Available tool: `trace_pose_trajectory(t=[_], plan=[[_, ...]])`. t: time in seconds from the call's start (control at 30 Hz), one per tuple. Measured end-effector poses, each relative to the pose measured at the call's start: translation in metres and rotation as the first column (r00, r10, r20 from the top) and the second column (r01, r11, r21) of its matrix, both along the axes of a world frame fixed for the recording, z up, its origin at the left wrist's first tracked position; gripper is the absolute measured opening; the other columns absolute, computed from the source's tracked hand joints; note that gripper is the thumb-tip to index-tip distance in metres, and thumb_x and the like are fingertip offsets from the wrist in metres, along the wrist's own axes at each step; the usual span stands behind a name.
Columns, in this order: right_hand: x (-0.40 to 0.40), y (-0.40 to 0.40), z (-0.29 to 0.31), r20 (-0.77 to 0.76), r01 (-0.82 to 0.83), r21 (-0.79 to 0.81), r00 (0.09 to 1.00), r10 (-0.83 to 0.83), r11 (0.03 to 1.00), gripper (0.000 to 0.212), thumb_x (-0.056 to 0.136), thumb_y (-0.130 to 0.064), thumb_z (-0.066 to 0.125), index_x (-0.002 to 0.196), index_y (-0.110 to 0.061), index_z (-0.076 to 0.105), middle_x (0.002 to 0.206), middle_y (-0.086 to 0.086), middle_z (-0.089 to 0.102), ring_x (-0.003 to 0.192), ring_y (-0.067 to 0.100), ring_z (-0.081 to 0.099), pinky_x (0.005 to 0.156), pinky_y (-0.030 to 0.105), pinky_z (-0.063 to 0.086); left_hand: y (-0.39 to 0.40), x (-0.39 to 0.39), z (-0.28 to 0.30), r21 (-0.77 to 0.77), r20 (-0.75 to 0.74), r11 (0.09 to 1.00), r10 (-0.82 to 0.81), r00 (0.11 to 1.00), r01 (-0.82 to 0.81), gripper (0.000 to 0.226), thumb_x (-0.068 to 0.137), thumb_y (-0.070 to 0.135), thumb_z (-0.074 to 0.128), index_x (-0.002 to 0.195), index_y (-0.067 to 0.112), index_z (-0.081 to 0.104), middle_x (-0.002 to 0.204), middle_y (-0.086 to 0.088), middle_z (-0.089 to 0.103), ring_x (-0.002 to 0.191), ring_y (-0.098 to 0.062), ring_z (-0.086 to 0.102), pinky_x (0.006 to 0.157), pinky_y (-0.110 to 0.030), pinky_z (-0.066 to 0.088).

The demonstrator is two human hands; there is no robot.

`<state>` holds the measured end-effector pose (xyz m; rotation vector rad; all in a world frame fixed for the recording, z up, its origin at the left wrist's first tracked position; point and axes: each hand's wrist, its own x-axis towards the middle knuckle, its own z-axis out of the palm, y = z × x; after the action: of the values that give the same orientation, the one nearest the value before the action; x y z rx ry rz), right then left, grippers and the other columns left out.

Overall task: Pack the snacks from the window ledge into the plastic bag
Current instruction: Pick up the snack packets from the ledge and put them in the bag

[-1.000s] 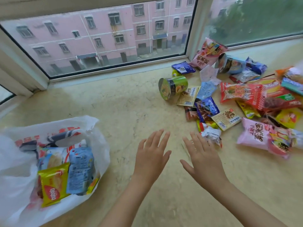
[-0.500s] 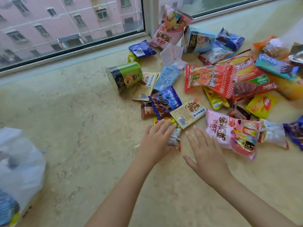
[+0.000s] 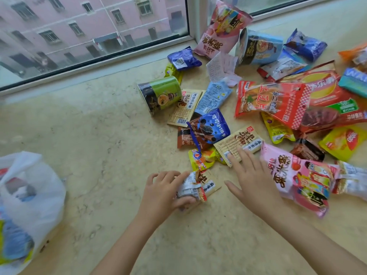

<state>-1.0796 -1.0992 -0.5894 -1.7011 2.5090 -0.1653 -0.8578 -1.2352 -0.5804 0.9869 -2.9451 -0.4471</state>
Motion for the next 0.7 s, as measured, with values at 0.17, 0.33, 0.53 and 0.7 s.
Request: trace_pose_trajectory(t=[0.17, 0.33, 0.53, 0.7], plan=[[0.002, -0.018, -0.012, -0.058, -0.170, -0.115, 0.985, 0.164, 0.979, 0.054, 0.083, -0.040, 0.051, 0.130, -0.013, 0.052, 0.138, 0.018, 0.051, 0.128, 0.033, 0.042, 0.102, 0.052, 0.026, -0.002, -0.006, 0.006, 0.371, 0.004, 0.917, 0.157, 0.988, -0.147, 0.041, 0.091, 0.055, 0.049, 0.129, 0.041, 0.056, 0.130, 0.025, 0.054, 0.113, -0.002, 0.053, 0.097, -0.034, 0.042], [0.001, -0.030, -0.023, -0.110, -0.339, -0.065, 0.937, 0.331, 0.939, 0.068, 0.066, -0.018, 0.079, 0.130, -0.016, 0.057, 0.138, 0.015, 0.052, 0.128, 0.032, 0.049, 0.104, 0.052, 0.026, 0.016, -0.018, 0.011, 0.311, 0.193, 0.942, 0.063, 0.979, -0.122, 0.075, 0.085, 0.065, 0.047, 0.149, 0.041, 0.018, 0.156, 0.018, 0.020, 0.135, -0.010, 0.030, 0.107, -0.031, 0.030], [0.000, -0.050, -0.025, -0.151, -0.381, -0.047, 0.917, 0.370, 0.923, 0.053, 0.079, -0.024, 0.073, 0.128, -0.019, 0.057, 0.133, 0.016, 0.057, 0.121, 0.035, 0.054, 0.101, 0.053, 0.041, 0.034, -0.027, 0.012, 0.297, 0.218, 0.925, 0.176, 0.960, -0.237, 0.084, 0.081, 0.057, 0.061, 0.150, 0.038, 0.017, 0.146, 0.014, 0.037, 0.124, -0.014, 0.041, 0.094, -0.028, 0.039], [0.000, -0.050, -0.031, -0.209, -0.441, -0.033, 0.880, 0.426, 0.897, 0.047, 0.080, -0.027, 0.073, 0.124, -0.017, 0.060, 0.127, 0.017, 0.061, 0.118, 0.036, 0.057, 0.099, 0.055, 0.043, 0.035, -0.032, 0.013, 0.375, 0.222, 0.839, 0.332, 0.917, -0.394, 0.093, 0.071, 0.051, 0.075, 0.147, 0.033, 0.026, 0.136, 0.011, 0.043, 0.126, -0.012, 0.039, 0.098, -0.034, 0.039]])
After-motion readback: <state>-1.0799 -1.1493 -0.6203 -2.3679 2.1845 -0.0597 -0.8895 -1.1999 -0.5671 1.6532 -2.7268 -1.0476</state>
